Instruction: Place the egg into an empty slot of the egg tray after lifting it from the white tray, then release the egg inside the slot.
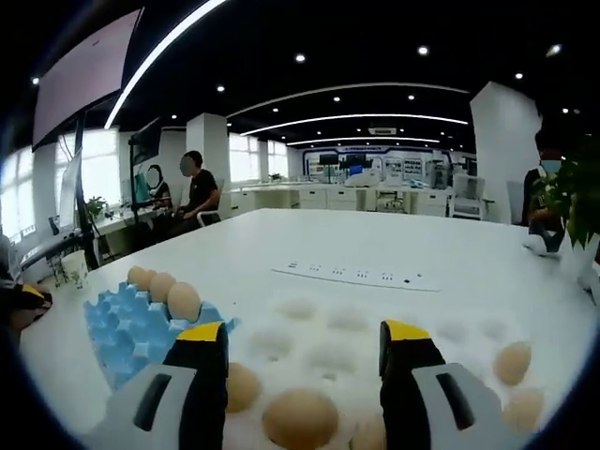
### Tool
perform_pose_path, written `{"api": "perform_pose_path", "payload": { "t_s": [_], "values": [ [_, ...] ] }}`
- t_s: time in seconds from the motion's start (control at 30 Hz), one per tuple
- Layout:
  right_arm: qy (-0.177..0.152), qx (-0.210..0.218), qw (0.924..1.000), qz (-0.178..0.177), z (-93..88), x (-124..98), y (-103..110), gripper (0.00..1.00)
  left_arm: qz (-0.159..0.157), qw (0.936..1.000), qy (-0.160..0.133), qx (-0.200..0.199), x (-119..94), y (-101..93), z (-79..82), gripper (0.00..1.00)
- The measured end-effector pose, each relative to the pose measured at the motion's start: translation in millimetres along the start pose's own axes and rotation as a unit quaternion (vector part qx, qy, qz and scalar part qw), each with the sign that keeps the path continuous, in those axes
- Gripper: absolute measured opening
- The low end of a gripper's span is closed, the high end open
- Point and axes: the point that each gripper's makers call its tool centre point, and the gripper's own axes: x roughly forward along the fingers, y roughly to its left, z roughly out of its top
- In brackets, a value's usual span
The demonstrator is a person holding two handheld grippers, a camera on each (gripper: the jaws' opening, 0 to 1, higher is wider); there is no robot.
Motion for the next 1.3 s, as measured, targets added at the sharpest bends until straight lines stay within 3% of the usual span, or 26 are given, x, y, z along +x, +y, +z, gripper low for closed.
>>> {"api": "perform_pose_path", "payload": {
  "t_s": [1.3],
  "values": [
    [0.005, 0.001, 0.9949, -0.101, -4.5, -52, -115, 0.62, -0.006, 1.0, 0.0, 0.005, 6, -7.4, 1.8, 1.0]
  ]
}}
